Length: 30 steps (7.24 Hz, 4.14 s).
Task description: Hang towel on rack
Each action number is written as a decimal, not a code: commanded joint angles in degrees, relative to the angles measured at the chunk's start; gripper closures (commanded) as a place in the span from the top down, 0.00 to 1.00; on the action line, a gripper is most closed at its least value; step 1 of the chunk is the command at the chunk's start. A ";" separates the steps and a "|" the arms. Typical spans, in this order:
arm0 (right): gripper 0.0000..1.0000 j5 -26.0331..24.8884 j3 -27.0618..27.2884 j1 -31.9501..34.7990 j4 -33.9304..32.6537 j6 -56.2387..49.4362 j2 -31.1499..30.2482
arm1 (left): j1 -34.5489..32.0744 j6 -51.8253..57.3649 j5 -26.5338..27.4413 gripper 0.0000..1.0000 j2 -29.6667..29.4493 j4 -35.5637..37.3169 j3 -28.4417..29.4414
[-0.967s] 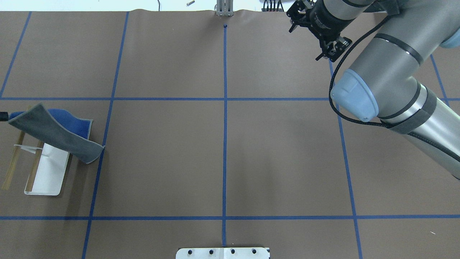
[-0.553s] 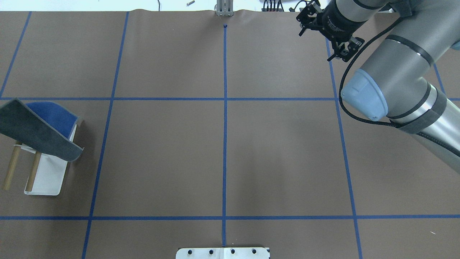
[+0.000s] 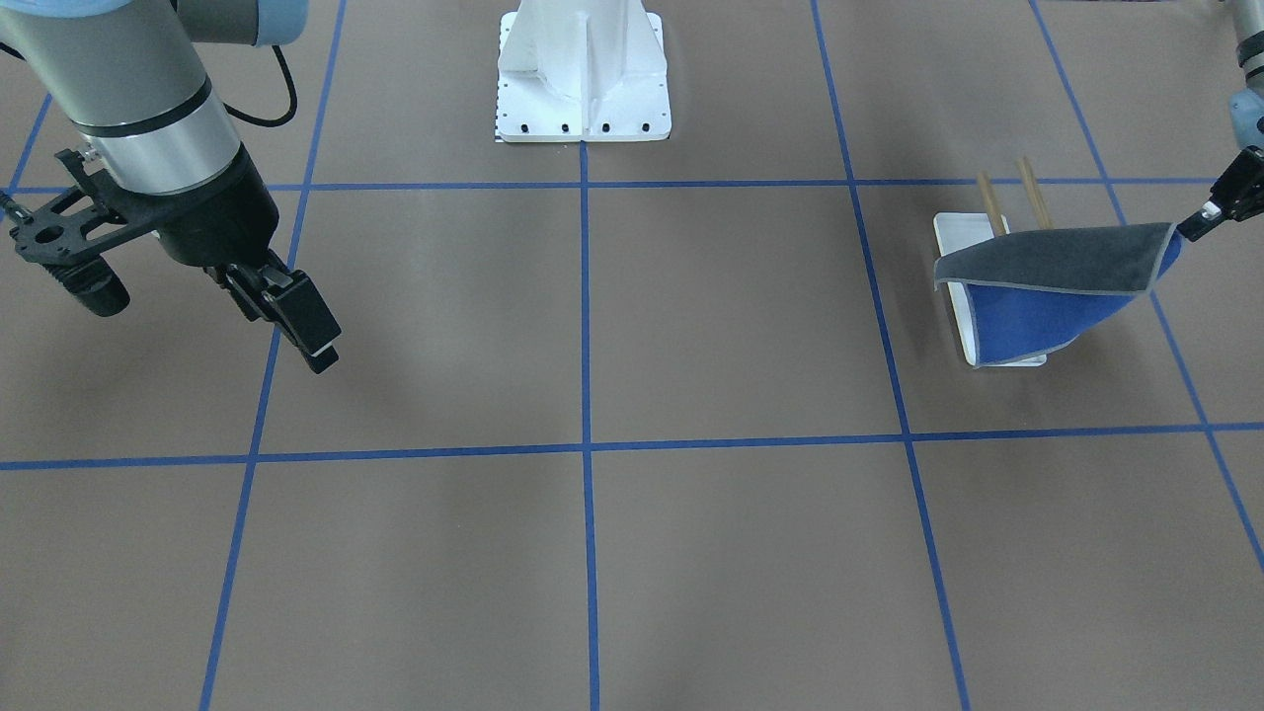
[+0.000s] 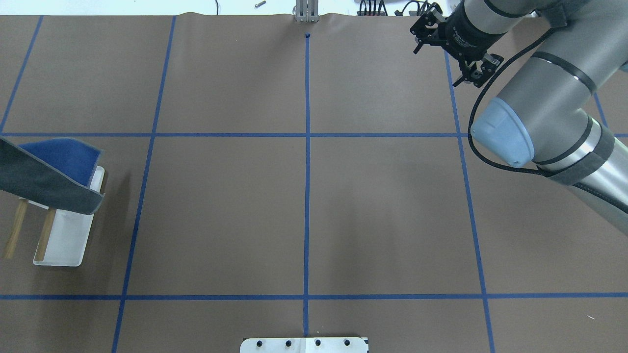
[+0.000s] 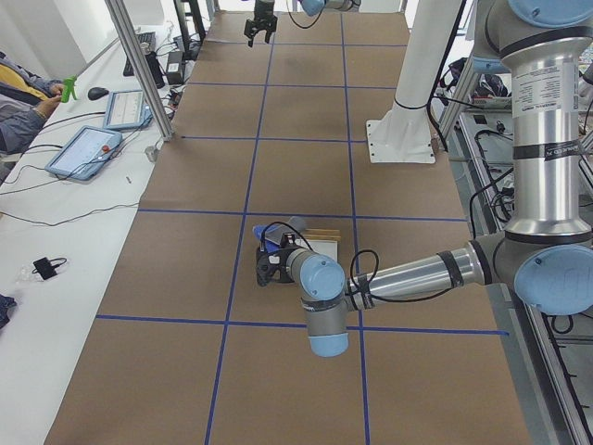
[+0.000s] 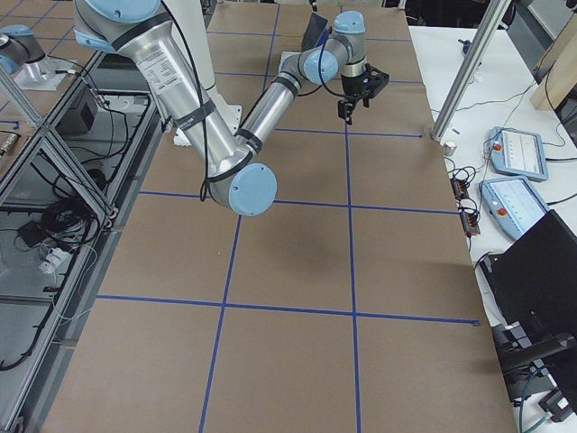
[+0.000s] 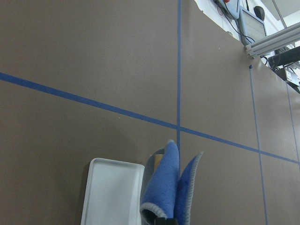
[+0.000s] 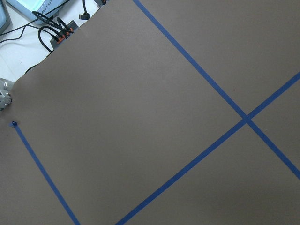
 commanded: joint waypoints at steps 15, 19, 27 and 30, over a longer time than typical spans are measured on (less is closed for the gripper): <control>1.00 9.66 4.25 16.01 0.28 -58.69 -25.45 | -5.91 64.27 17.97 0.99 -12.12 60.34 -4.43; 1.00 16.88 -0.06 23.23 2.19 -77.96 -32.40 | -8.65 79.89 17.36 0.99 -14.86 88.98 -12.49; 1.00 24.61 -11.23 30.45 20.75 -91.88 -41.21 | -8.56 86.04 17.18 0.99 -11.69 96.63 -16.93; 1.00 24.44 -11.49 30.36 20.67 -91.70 -41.12 | -8.56 85.96 17.09 0.99 -10.20 96.28 -17.80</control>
